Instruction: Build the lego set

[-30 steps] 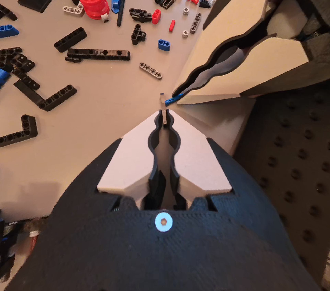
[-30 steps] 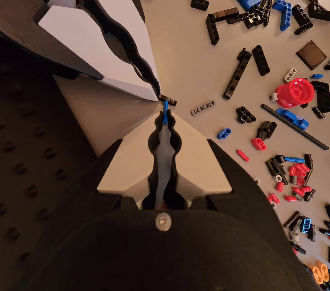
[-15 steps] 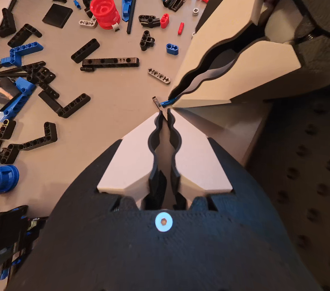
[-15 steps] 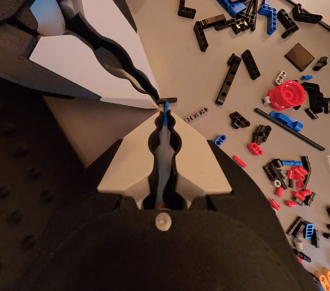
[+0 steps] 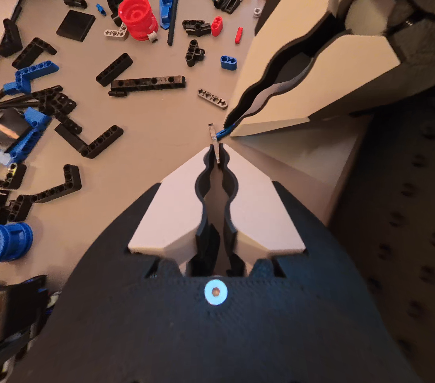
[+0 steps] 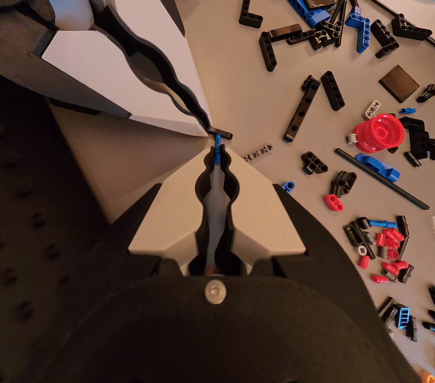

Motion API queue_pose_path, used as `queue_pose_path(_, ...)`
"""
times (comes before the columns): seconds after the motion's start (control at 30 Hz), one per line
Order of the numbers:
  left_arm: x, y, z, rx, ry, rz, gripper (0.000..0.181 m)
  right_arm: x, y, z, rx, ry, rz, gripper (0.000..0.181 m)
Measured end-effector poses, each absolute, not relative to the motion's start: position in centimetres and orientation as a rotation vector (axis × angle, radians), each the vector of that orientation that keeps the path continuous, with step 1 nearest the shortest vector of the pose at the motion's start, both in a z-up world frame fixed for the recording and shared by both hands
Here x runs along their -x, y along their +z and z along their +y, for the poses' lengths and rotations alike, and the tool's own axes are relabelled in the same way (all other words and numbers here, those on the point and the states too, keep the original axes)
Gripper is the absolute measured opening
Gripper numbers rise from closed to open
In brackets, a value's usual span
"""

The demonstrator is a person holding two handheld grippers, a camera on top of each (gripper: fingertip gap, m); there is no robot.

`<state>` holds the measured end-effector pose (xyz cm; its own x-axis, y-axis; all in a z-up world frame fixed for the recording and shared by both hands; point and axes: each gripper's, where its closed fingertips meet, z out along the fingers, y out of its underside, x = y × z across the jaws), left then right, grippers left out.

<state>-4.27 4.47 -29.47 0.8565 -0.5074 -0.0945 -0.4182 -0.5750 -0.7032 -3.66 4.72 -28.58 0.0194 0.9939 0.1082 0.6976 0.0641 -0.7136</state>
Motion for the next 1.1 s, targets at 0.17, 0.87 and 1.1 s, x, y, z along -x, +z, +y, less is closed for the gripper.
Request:
queue_pose_path(0.17, 4.3, -29.3, 4.5, 2.280, -0.225, 0.584, 0.000, 3.7, -28.6, 5.0, 1.704, 0.617, -1.712, 0.001)
queue_pose_path(0.87, 3.9, -28.8, 4.0, 2.238, -0.243, 0.739, 0.002, 4.2, -28.6, 4.5, 1.497, 0.649, -1.919, 0.001)
queue_pose_path(1.1, 3.9, -28.7, 3.7, 2.236, -0.303, 0.766, 0.001, 3.8, -28.4, 3.9, 1.466, 0.680, -1.963, 0.005)
